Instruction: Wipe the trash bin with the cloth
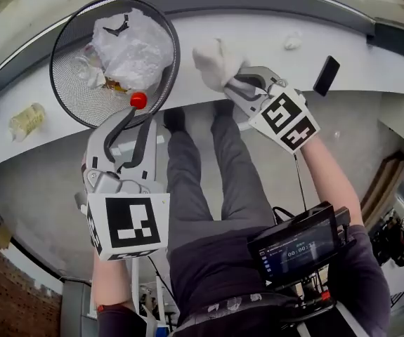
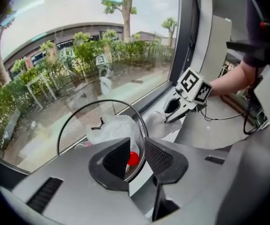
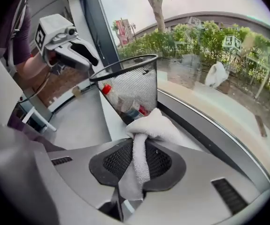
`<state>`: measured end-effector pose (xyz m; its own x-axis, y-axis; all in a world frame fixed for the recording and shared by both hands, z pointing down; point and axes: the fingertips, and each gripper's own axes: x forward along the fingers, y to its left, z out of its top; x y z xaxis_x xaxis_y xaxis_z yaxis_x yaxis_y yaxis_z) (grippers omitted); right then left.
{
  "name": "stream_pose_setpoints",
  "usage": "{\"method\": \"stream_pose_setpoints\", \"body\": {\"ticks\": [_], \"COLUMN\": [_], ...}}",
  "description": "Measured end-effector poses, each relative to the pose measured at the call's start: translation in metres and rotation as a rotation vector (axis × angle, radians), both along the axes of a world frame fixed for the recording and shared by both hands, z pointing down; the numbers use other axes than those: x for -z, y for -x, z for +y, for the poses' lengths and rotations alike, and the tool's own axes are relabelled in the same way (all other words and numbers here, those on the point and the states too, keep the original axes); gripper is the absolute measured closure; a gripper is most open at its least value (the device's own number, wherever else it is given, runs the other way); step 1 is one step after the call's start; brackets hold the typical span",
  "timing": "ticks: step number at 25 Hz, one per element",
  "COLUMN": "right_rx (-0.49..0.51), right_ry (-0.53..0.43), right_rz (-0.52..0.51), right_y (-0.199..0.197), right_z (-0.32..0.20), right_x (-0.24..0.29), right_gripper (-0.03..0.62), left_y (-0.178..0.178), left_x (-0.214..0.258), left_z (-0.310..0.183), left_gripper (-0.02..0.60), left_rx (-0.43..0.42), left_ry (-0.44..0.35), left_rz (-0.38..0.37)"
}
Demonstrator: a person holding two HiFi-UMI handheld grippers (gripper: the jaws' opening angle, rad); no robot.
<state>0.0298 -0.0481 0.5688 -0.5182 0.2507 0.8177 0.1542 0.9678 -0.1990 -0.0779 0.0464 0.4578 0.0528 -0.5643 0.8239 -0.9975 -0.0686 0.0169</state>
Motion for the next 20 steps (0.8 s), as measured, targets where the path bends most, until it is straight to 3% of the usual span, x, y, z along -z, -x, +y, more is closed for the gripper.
{"method": "stream_pose_setpoints", "body": {"ticks": [5,10,16,20], "right_rx": [0.058,0.076,0.078,-0.003], "right_ry": [-0.082,-0.147,-0.228,-0.262], "right_rz": [0.112,0.11,0.106,0.048], "right_y": [0.003,0.022,0.026,0.032], "right_z": [-0.023,-0.028,-0.05,-0.066], "right_x": [-0.027,-0.028,0.011,0.077], "right_gripper": [0.519,0.497,0.497,0.497], "left_y": [0.01,0.013,0.02,0.034], "left_x": [0.013,0.012,0.021,0.068], "left_z": [0.003,0.008,0.012,0.012], "left_gripper": [0.495,0.495,0.495,0.512], "left_rx": [0.054,0.08,0.07,0.047], "left_ry": [-0.024,-0.026,-0.05,-0.117], "left_rz": [0.009,0.02,-0.01,-0.097]}}
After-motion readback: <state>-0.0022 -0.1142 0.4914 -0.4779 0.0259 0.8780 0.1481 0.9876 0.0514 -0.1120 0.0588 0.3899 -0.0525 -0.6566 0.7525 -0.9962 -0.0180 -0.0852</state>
